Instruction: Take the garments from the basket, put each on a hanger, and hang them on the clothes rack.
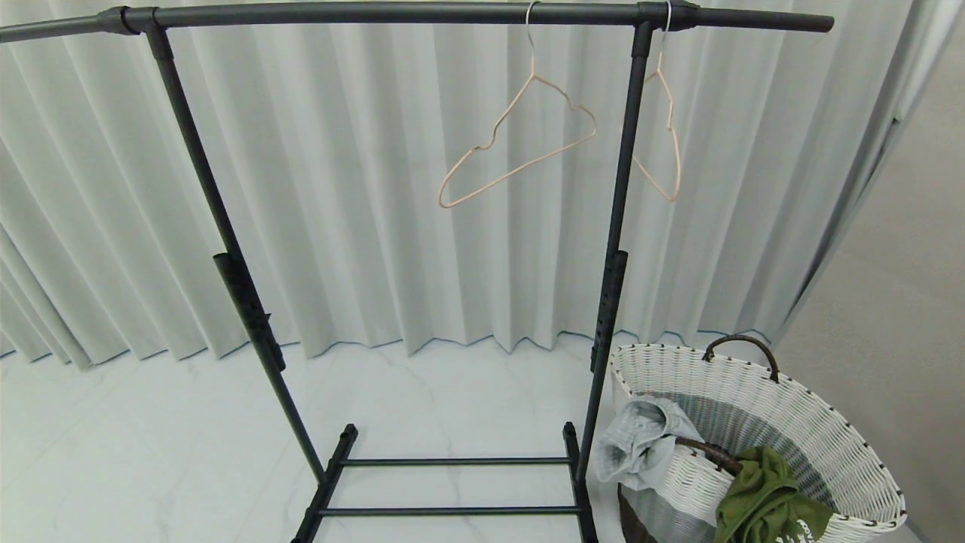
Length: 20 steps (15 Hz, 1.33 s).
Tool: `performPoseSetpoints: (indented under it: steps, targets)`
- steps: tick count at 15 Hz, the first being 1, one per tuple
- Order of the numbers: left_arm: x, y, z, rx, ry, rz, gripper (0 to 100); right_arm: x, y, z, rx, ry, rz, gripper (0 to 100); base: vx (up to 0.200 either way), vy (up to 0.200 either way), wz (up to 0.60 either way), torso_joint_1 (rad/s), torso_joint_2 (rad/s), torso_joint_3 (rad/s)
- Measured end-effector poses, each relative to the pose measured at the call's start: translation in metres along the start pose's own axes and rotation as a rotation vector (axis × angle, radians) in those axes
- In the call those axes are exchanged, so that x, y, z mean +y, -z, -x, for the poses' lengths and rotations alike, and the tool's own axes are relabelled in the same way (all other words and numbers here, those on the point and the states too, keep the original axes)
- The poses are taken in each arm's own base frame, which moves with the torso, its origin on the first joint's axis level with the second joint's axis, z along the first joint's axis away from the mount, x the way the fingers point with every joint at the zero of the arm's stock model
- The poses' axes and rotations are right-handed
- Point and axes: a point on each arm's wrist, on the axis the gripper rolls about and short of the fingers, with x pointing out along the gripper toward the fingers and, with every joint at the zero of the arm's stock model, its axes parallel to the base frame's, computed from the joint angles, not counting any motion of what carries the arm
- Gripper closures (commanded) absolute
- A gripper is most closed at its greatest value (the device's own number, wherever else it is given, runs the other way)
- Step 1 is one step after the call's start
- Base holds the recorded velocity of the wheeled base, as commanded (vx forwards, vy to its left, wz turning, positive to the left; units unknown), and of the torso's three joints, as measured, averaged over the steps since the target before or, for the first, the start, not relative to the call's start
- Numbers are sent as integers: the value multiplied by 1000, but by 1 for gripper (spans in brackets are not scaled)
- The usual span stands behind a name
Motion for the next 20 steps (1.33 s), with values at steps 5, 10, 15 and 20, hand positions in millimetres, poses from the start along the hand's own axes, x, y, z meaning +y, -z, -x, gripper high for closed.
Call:
performPoseSetpoints:
  steps: [5,10,15,20]
  targets:
    - [0,0,0,0,0,-2,0,0,0,0,0,0,0,0,120,0,0,-1,2,2]
    - [0,0,0,0,0,3,0,0,0,0,1,0,1,0,200,0,0,5,1,0]
    - [0,0,0,0,1,4,0,0,0,0,0,-6,4,0,80,0,0,-1,0,2]
    - [0,0,0,0,0,1,0,-1,-2,0,-10,32,10,0,0,0,0,0,0,0]
